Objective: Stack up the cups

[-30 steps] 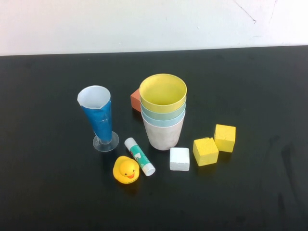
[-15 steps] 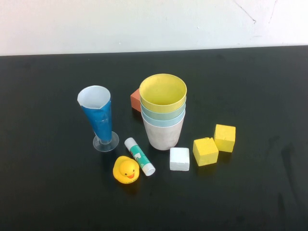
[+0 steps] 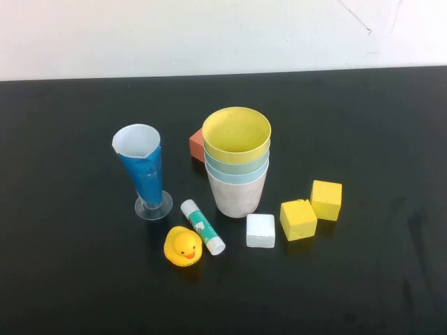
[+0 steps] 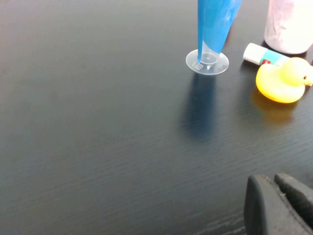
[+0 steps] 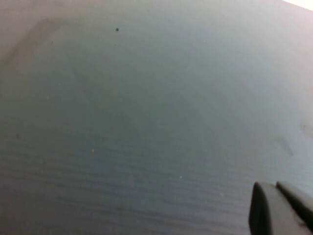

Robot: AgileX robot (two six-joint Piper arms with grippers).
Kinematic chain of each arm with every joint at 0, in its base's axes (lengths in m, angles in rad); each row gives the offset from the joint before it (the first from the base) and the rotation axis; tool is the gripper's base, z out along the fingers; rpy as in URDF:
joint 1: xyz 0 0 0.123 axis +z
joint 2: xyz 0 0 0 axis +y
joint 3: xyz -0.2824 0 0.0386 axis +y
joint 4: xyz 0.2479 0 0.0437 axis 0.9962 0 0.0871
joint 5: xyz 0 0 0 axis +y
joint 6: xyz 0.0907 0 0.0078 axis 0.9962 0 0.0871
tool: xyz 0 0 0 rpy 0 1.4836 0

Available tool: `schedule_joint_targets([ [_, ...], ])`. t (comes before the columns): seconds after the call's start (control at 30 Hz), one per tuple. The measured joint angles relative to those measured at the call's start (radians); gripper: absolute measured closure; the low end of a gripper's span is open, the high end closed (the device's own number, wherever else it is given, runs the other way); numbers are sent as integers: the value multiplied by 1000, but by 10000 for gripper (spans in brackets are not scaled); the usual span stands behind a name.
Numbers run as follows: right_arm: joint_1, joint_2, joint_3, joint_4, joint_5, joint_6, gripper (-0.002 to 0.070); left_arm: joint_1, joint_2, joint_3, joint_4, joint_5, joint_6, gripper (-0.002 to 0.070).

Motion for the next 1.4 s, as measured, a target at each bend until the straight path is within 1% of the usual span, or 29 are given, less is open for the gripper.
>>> schedule_joint_targets([
  [0.6,0,0,0,0,4,0,679,0,0,2,0,-3,0,676],
  [0.7,0,0,0,0,4,0,679,1,0,27,3,-44,0,676],
  [0.8,0,0,0,0,4,0,679,14,0,79,43,-115,4,676],
  [0.9,0,0,0,0,4,0,679,73,0,146,68,-221,23,676],
  [1.07,0,0,0,0,4,0,679,229,-2,243,33,-352,157,676],
  [1.13,0,0,0,0,4,0,679,315,-16,279,-13,-391,224,676],
  [1.17,0,0,0,0,4,0,679,338,-26,296,-34,-402,244,676],
  [1.23,0,0,0,0,4,0,679,421,-61,344,-95,-434,313,677],
  [1.33,0,0,0,0,4,0,679,520,-92,403,-165,-474,351,676],
  [1.4,0,0,0,-2,4,0,679,571,-96,427,-208,-479,360,676],
])
